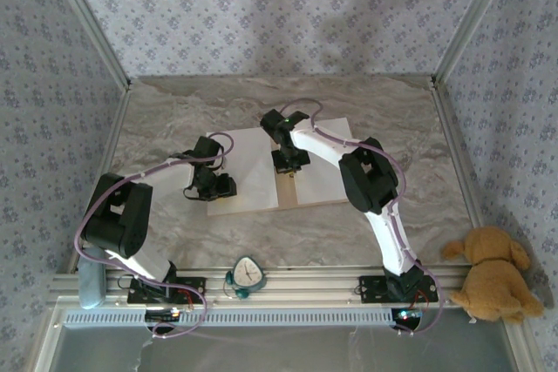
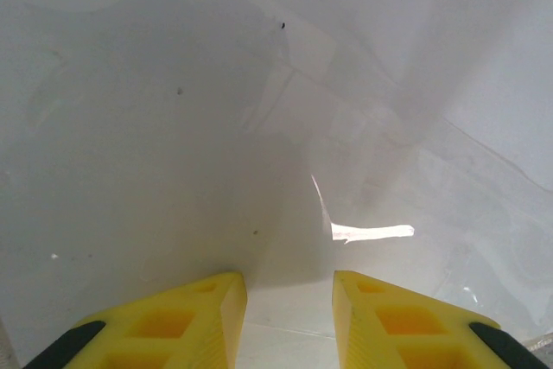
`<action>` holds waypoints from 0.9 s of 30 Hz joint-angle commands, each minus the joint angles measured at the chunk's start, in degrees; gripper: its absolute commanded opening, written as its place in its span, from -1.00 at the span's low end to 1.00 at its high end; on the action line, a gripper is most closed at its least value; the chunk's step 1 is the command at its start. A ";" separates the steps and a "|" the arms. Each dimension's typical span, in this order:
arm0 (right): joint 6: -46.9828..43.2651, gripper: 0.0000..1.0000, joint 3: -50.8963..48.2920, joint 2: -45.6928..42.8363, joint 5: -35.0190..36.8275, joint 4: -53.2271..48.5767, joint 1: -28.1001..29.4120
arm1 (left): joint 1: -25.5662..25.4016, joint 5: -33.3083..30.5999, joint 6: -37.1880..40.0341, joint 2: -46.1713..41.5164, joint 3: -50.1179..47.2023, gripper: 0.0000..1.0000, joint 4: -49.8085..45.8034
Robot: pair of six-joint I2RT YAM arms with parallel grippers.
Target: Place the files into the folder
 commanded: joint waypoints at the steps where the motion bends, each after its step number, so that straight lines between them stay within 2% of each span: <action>1: 1.44 -0.89 -4.28 4.11 0.03 -3.37 -0.61 | 0.35 -1.19 -0.13 -0.02 -1.48 -0.30 -4.34; 6: 2.22 -0.89 -5.17 4.29 1.07 -3.17 -0.68 | 0.40 -1.15 -0.13 0.06 -1.44 -0.30 -4.34; 27: 4.16 -0.92 -10.95 0.50 -5.81 3.68 -1.58 | 0.25 -1.25 -0.48 -0.64 -1.78 -0.30 -4.81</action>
